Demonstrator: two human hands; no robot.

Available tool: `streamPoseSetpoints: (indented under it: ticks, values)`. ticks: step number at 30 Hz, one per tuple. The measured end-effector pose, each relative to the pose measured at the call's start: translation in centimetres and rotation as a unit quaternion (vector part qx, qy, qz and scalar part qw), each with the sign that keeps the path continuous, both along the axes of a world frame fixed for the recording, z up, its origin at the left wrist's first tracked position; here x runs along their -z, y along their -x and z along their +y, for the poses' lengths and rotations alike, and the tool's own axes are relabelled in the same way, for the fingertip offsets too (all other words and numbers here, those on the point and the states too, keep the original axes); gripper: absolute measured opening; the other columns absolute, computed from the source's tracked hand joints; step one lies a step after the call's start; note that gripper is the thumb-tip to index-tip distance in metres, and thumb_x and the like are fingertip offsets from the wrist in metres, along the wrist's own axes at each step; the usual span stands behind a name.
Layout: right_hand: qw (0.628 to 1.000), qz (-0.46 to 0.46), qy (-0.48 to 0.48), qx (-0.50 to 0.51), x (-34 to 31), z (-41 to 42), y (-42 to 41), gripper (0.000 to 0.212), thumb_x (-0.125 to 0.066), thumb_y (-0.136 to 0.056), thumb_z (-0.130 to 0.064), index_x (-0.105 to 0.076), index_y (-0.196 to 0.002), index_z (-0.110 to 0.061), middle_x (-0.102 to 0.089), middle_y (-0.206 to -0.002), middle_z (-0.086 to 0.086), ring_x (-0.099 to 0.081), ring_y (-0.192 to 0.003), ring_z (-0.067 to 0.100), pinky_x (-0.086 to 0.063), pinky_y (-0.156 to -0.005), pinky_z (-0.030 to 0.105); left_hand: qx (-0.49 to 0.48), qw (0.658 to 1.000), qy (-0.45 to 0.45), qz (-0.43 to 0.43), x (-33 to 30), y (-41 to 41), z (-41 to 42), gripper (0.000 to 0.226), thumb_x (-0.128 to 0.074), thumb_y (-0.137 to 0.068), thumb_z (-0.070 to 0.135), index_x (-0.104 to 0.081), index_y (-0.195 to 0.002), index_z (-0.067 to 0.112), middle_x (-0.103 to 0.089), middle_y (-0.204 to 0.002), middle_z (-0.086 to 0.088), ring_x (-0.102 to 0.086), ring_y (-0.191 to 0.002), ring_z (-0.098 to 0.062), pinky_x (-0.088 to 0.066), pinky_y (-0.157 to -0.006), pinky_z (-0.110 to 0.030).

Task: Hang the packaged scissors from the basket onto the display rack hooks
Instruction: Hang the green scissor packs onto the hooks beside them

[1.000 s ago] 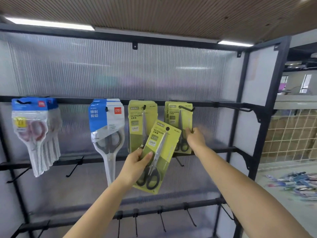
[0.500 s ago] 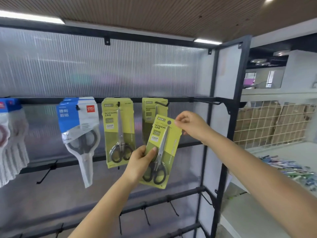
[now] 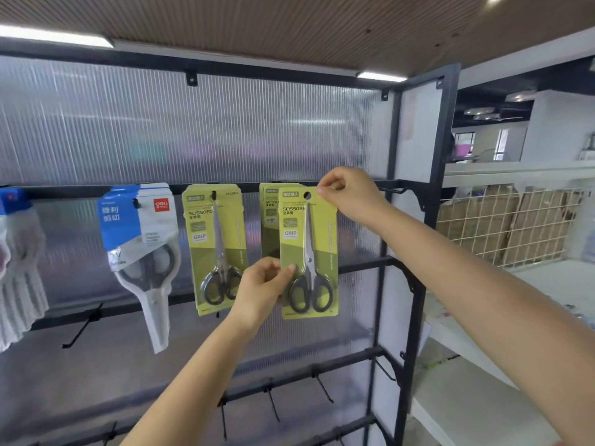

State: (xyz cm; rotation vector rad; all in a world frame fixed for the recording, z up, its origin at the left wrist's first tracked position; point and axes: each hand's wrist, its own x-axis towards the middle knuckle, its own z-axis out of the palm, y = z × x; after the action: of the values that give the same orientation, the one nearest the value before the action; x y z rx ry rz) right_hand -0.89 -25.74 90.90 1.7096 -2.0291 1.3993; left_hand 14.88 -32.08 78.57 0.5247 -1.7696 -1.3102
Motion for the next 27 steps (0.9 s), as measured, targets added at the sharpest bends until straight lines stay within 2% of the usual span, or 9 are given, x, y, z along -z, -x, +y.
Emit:
streamPoseSetpoints:
  ticks: [4,10,12,14,17,19,21,24,27]
  values:
    - [1.000,-0.009,-0.011,0.003,-0.1,-0.7,0.2,0.013,-0.058,-0.092,-0.018,-0.063,-0.101,-0.010,-0.052,-0.079,-0.013,-0.051,-0.078,0.004,-0.044,-0.068,0.019,-0.020,1.000,-0.013,0.001,-0.2,0.2,-0.6,0.010,-0.059,-0.091,0.019,-0.062,-0.083,0.013,-0.064,-0.069,0.001,-0.057,-0.066,-0.015,-0.049,-0.065,-0.031]
    - [1.000,0.014,-0.019,0.020,-0.1,-1.4,0.7,0.013,-0.058,-0.092,-0.019,-0.063,-0.100,-0.010,-0.054,-0.082,-0.011,-0.051,-0.083,0.007,-0.040,-0.074,0.022,-0.045,0.999,-0.019,-0.022,0.3,1.9,-1.6,0.015,-0.056,-0.094,0.024,-0.061,-0.082,0.016,-0.063,-0.077,-0.005,-0.057,-0.073,-0.019,-0.049,-0.073,-0.036]
    - [0.998,0.045,-0.024,0.033,0.2,-2.0,0.6,0.014,-0.059,-0.092,-0.020,-0.064,-0.100,-0.010,-0.054,-0.083,-0.010,-0.050,-0.076,0.003,-0.037,-0.071,0.019,-0.077,0.996,-0.022,-0.029,0.8,2.6,-2.2,0.020,-0.054,-0.095,0.027,-0.058,-0.079,0.015,-0.055,-0.071,-0.003,-0.050,-0.069,-0.018,-0.045,-0.069,-0.035]
    - [0.997,0.063,-0.017,0.042,0.6,-2.6,0.5,0.014,-0.058,-0.092,-0.019,-0.065,-0.099,-0.010,-0.056,-0.083,-0.009,-0.052,-0.074,0.003,-0.042,-0.071,0.024,-0.119,0.992,-0.034,-0.026,1.2,3.3,-2.7,0.022,-0.052,-0.095,0.028,-0.058,-0.082,0.012,-0.050,-0.067,0.001,-0.045,-0.064,-0.014,-0.040,-0.065,-0.028]
    - [0.991,0.116,-0.011,0.065,1.2,-3.2,0.7,0.017,-0.054,-0.094,-0.019,-0.066,-0.102,-0.010,-0.066,-0.097,0.001,-0.060,-0.090,0.018,-0.048,-0.081,0.034,-0.168,0.984,-0.056,-0.020,1.3,4.6,-3.6,0.021,-0.050,-0.096,0.030,-0.056,-0.093,0.010,-0.051,-0.072,0.003,-0.045,-0.066,-0.011,-0.037,-0.062,-0.026]
    - [0.982,0.172,-0.014,0.079,1.6,-3.5,1.1,0.022,-0.048,-0.097,-0.018,-0.064,-0.108,-0.009,-0.066,-0.105,0.005,-0.059,-0.096,0.021,-0.047,-0.081,0.035,-0.190,0.979,-0.068,-0.026,1.0,5.5,-4.1,0.020,-0.048,-0.097,0.031,-0.053,-0.097,0.011,-0.053,-0.077,0.002,-0.048,-0.071,-0.013,-0.037,-0.068,-0.027]
    - [0.970,0.226,-0.039,0.081,2.1,-4.0,1.5,0.030,-0.042,-0.098,-0.015,-0.058,-0.123,-0.009,-0.059,-0.122,0.007,-0.053,-0.112,0.024,-0.045,-0.089,0.037,-0.206,0.975,-0.071,-0.036,0.7,6.3,-4.6,0.020,-0.045,-0.099,0.030,-0.052,-0.100,0.012,-0.055,-0.085,-0.001,-0.052,-0.079,-0.018,-0.038,-0.072,-0.028]
    - [0.943,0.298,-0.114,0.094,2.8,-4.7,2.0,0.047,-0.036,-0.100,-0.017,-0.030,-0.146,-0.010,-0.030,-0.152,0.006,-0.030,-0.138,0.022,-0.033,-0.108,0.037,-0.223,0.970,-0.086,-0.052,0.4,7.2,-5.6,0.031,-0.042,-0.099,0.032,-0.054,-0.110,0.005,-0.063,-0.099,-0.012,-0.060,-0.096,-0.029,-0.045,-0.078,-0.034]
    - [0.924,0.332,-0.156,0.105,3.1,-5.3,2.3,0.055,-0.035,-0.101,-0.022,-0.014,-0.150,-0.010,-0.013,-0.158,0.007,-0.018,-0.143,0.023,-0.028,-0.113,0.038,-0.231,0.963,-0.128,-0.062,0.3,7.9,-6.8,0.038,-0.040,-0.100,0.035,-0.046,-0.122,0.005,-0.061,-0.111,-0.015,-0.059,-0.104,-0.032,-0.044,-0.080,-0.034]
